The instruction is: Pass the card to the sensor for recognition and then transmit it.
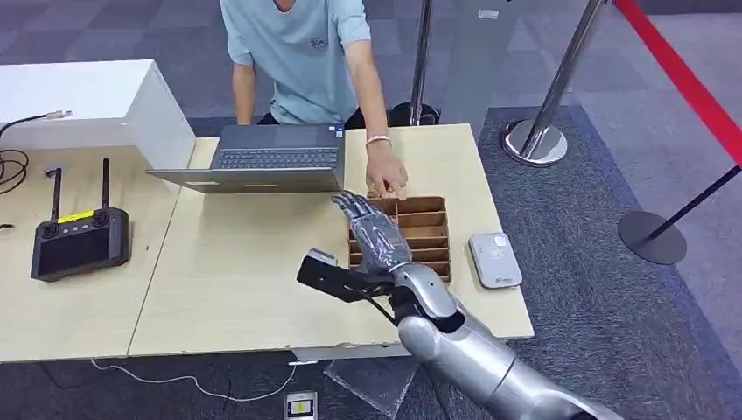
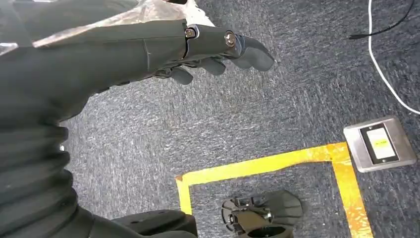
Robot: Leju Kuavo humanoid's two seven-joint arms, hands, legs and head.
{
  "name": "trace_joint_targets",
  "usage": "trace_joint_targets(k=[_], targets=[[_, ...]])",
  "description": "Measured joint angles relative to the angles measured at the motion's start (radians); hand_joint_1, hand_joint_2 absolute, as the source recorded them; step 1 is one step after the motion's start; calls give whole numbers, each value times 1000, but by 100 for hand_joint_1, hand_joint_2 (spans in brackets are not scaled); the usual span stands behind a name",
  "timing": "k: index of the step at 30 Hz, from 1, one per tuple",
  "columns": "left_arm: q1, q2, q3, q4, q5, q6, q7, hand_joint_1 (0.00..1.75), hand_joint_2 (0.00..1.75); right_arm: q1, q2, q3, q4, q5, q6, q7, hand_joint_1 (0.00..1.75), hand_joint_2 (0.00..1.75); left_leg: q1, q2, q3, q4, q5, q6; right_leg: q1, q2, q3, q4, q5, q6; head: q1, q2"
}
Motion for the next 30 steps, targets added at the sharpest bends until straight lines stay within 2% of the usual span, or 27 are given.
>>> trace_joint_targets(k=[3,5,7,9,11,13,17,20,24,26,30], targets=[[2,-5,0,0,-4,5,8,0,175,9,-40,1,40,-52,-63,-146,7,175,0,0,-1,0,0,0,0,0,0,0,0,0,1,0],[3,-8,-1,0,-5,6,10,0,175,16,-55,-2,78,-67,-103,-202,10,175,0,0,-1,0,0,0,0,0,0,0,0,0,0,0],[1,-9,-1,0,-5,6,10,0,175,19,-61,-3,104,-71,-111,-210,14,175,0,0,-1,0,0,0,0,0,0,0,0,1,0,0],[2,-9,-1,0,-5,6,10,0,175,18,-64,-5,130,-71,-111,-210,26,175,0,0,-1,0,0,0,0,0,0,0,0,1,0,0],[2,-10,-2,0,-5,6,7,0,175,18,-67,-5,154,-69,-111,-205,28,175,0,0,-1,0,0,0,0,0,0,0,0,1,0,0],[2,-10,-2,0,-3,6,6,0,175,18,-70,-6,168,-69,-111,-204,44,175,0,0,-1,0,0,0,0,0,0,0,0,0,0,0],[2,-10,-2,0,-2,6,6,0,175,17,-74,-6,195,-71,-111,-204,52,175,0,0,-1,0,0,0,0,0,0,0,0,0,0,0],[1,-11,-2,0,-2,6,6,0,175,13,-75,-6,211,-74,-111,-204,45,175,0,0,-1,0,0,0,0,0,0,0,0,0,0,0],[1,-11,-2,0,-2,6,6,0,175,7,-76,-6,225,-74,-110,-205,49,175,0,0,-1,0,0,0,0,0,0,0,0,0,0,0],[1,-11,-2,0,-2,6,6,0,175,4,-76,-6,230,-74,-109,-204,45,175,0,0,-1,0,0,0,0,0,0,0,0,0,0,0],[1,-11,-2,0,-2,6,6,0,175,1,-77,-7,233,-74,-107,-203,52,175,0,0,-1,0,0,0,0,0,0,0,0,0,0,0]])
